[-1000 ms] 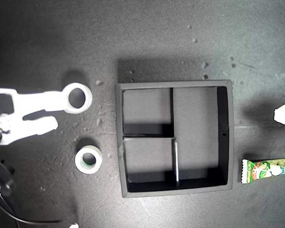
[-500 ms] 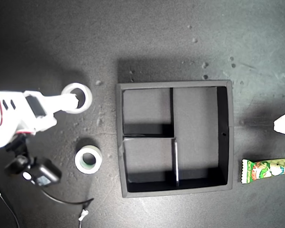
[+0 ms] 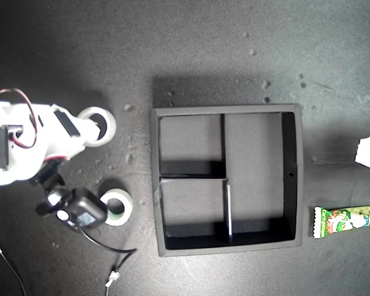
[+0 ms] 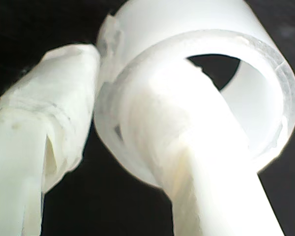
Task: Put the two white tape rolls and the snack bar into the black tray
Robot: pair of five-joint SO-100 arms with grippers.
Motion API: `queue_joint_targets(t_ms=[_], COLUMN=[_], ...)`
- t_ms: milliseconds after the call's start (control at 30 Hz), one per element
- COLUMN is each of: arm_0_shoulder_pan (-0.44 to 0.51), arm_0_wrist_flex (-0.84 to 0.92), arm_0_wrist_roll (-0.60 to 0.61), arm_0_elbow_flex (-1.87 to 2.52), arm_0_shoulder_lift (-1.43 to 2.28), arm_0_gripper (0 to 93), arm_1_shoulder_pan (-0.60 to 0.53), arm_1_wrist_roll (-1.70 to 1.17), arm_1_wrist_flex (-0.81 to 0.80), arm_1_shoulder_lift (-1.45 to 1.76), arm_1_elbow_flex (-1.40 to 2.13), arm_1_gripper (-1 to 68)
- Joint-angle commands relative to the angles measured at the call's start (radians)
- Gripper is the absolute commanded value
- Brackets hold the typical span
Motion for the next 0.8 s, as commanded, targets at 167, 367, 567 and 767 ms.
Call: queue_joint_targets(t_ms=[167,367,567,767], arm_0_shoulder_pan=[-0.005,0.023,0.081,0.12], arm_0_wrist_flex=[0.436,0.822,0.845,0.845], arm_0_wrist_roll=[0.187,0.218,0.195,0.153], arm_0_elbow_flex=[-1.014,-1.905,-2.039,-2.016], arm_0_shoulder_lift=[-0.356,-0.96,-1.117,-1.183], arm_0_gripper=[0.5,0.4,0.4,0.4], arm_1_shoulder_pan=[0.129,0.0,-0.121,-0.298], arm_1_wrist_roll=[-0.387,-0.899,-0.98,-0.657], arm_1_wrist_flex=[-0.179,-0.037,0.218,0.52], arm_1_shoulder_lift=[0.005,-0.009,-0.36,-0.991], arm_1_elbow_flex=[0.012,-0.272,-0.753,-1.304], arm_1_gripper=[-0.4,6.4,24.8,25.6])
